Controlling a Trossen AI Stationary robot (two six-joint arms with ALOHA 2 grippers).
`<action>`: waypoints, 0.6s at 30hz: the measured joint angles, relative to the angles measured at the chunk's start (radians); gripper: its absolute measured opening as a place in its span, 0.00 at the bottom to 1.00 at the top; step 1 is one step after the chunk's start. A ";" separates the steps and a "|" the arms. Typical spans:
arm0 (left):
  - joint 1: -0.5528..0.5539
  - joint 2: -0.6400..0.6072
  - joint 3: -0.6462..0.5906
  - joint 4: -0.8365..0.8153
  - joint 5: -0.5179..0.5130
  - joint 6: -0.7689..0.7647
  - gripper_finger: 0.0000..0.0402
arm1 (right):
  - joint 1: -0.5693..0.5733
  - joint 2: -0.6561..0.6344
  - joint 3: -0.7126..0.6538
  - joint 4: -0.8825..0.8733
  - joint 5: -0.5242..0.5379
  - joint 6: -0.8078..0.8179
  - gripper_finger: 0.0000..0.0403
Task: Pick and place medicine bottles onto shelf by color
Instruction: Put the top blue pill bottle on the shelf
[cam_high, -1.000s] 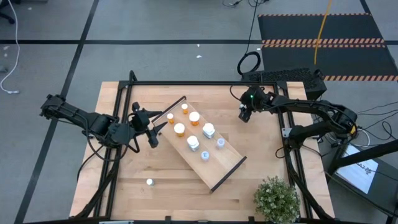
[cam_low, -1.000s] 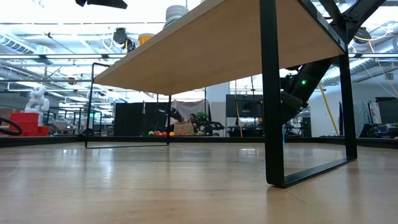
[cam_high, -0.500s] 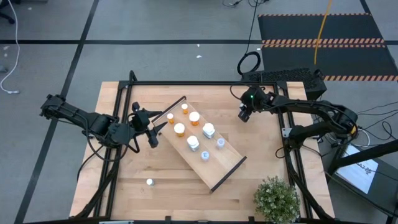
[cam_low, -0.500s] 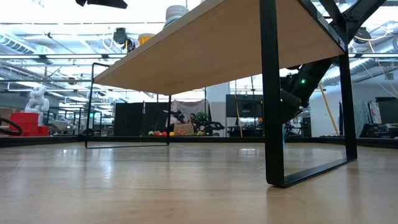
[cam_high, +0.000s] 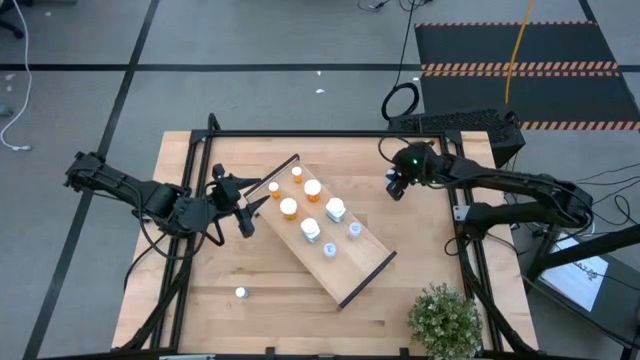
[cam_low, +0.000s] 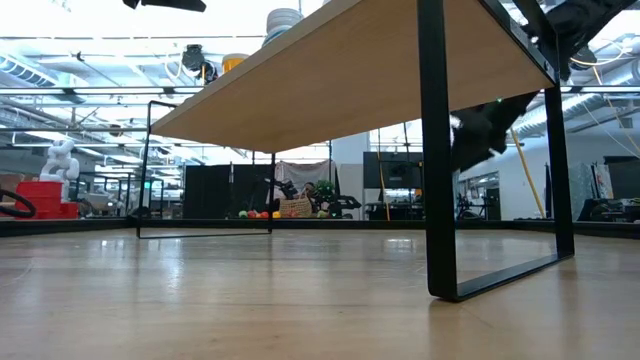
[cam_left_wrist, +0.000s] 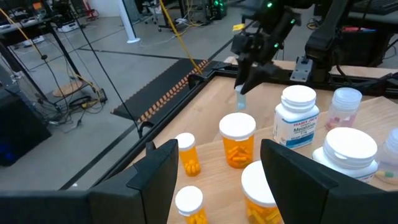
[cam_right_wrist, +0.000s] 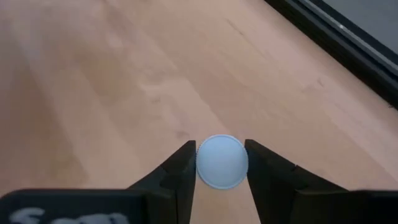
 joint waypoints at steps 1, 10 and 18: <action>0.000 0.000 0.000 0.000 0.000 0.000 0.57 | 0.014 -0.021 0.000 -0.014 0.000 0.014 0.30; 0.000 0.000 0.000 0.001 0.000 -0.004 0.57 | 0.148 -0.186 0.004 -0.110 0.002 0.133 0.30; 0.000 0.000 0.000 0.013 0.033 -0.010 0.57 | 0.242 -0.206 0.158 -0.337 0.004 0.206 0.30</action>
